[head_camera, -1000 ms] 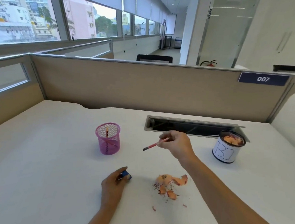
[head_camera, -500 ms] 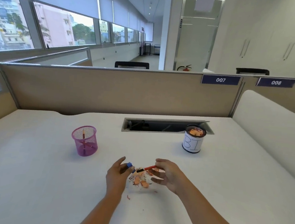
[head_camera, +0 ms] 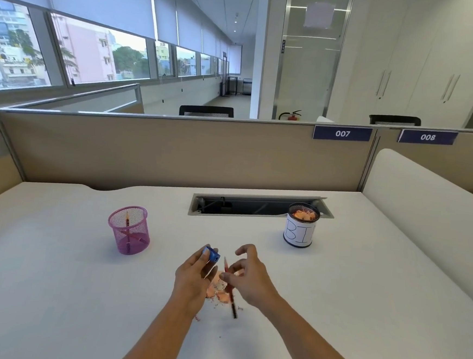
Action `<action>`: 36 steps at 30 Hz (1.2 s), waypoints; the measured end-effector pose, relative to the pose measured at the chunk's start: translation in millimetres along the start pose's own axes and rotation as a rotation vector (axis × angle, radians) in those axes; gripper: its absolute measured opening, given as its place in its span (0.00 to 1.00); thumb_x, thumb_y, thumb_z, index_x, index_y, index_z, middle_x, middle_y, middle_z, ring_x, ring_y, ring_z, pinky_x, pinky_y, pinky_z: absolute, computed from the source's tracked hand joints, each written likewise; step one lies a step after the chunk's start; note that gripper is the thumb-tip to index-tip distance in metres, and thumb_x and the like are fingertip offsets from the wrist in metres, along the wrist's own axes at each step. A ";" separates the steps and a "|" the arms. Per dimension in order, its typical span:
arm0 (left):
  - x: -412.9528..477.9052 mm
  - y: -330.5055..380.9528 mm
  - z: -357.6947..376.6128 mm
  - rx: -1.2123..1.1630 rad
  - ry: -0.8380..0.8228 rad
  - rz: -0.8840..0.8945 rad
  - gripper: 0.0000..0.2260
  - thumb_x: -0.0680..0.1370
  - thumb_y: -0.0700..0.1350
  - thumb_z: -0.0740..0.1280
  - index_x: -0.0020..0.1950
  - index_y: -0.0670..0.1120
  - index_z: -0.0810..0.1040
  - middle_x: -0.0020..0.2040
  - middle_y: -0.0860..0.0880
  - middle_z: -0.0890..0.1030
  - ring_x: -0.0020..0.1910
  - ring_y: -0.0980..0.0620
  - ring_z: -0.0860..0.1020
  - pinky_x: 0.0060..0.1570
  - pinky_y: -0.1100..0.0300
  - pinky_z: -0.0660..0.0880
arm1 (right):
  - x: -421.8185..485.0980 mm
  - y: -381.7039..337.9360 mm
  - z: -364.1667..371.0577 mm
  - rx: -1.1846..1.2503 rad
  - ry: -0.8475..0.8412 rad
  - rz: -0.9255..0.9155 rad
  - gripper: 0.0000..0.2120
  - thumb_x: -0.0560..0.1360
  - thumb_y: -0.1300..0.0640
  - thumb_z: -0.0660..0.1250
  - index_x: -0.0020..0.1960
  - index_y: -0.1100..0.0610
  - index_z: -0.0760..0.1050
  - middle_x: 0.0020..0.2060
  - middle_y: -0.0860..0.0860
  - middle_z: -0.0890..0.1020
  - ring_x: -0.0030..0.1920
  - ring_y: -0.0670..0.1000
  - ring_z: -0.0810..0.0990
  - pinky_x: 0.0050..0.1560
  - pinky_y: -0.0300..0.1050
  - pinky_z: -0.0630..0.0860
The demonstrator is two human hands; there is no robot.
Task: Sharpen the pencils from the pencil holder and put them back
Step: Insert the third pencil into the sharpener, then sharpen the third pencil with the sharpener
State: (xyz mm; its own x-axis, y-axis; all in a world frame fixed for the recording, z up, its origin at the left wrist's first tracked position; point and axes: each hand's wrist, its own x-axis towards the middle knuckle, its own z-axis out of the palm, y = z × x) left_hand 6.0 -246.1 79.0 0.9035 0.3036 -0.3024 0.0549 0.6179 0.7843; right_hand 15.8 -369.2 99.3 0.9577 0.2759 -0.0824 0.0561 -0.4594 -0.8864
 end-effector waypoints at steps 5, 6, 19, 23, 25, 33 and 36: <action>1.5 -1.3 -1.0 -0.033 0.029 -0.006 0.09 0.77 0.39 0.62 0.54 0.39 0.78 0.42 0.44 0.83 0.46 0.49 0.77 0.47 0.59 0.74 | -0.4 -1.5 3.7 -0.034 0.133 -0.059 0.17 0.71 0.59 0.72 0.50 0.53 0.65 0.48 0.55 0.84 0.42 0.55 0.84 0.46 0.45 0.79; 1.3 -1.2 -1.0 -0.042 0.031 -0.005 0.08 0.76 0.39 0.62 0.53 0.39 0.78 0.38 0.46 0.84 0.46 0.48 0.77 0.47 0.58 0.74 | -0.1 -1.6 4.2 -0.041 0.139 -0.063 0.17 0.71 0.59 0.73 0.49 0.53 0.65 0.48 0.55 0.84 0.43 0.55 0.83 0.46 0.45 0.79; -7.4 2.1 6.7 -0.094 -0.037 0.038 0.09 0.78 0.38 0.59 0.51 0.44 0.78 0.47 0.44 0.82 0.45 0.46 0.82 0.37 0.57 0.81 | -0.5 -7.8 9.5 -0.083 0.271 -0.191 0.10 0.71 0.59 0.73 0.42 0.54 0.70 0.36 0.47 0.76 0.35 0.47 0.77 0.41 0.37 0.78; -2.0 9.2 1.9 -0.200 -0.009 0.064 0.08 0.78 0.38 0.59 0.50 0.43 0.78 0.49 0.43 0.81 0.48 0.45 0.80 0.36 0.58 0.81 | -1.4 -1.6 8.8 -0.045 0.290 -0.188 0.09 0.71 0.60 0.72 0.50 0.53 0.78 0.35 0.42 0.76 0.35 0.44 0.78 0.49 0.46 0.81; -0.6 10.1 0.3 -0.222 0.005 0.065 0.08 0.78 0.38 0.59 0.51 0.41 0.77 0.49 0.42 0.80 0.48 0.44 0.80 0.37 0.57 0.81 | -0.2 0.5 9.2 -0.072 0.297 -0.194 0.13 0.73 0.59 0.70 0.57 0.52 0.78 0.39 0.44 0.77 0.38 0.44 0.77 0.52 0.47 0.80; -0.1 4.4 -0.5 -0.213 0.012 0.045 0.08 0.77 0.37 0.60 0.53 0.40 0.77 0.48 0.41 0.80 0.37 0.48 0.84 0.41 0.57 0.80 | 2.3 1.4 10.1 -0.007 0.220 -0.216 0.18 0.78 0.62 0.62 0.67 0.51 0.72 0.39 0.40 0.69 0.46 0.47 0.77 0.49 0.38 0.80; -0.8 3.9 0.9 -0.212 -0.006 0.039 0.09 0.77 0.37 0.60 0.55 0.39 0.76 0.49 0.41 0.80 0.42 0.45 0.82 0.40 0.58 0.80 | 3.4 3.4 9.9 -0.035 0.222 -0.227 0.19 0.78 0.62 0.62 0.66 0.48 0.72 0.39 0.40 0.68 0.41 0.44 0.74 0.43 0.28 0.75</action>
State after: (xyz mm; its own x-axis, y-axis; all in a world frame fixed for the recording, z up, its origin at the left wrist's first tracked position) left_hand 5.8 -244.6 82.7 0.9059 0.3264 -0.2699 -0.0704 0.7444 0.6640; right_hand 16.5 -361.4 91.5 0.9576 0.1857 0.2204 0.2814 -0.4368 -0.8544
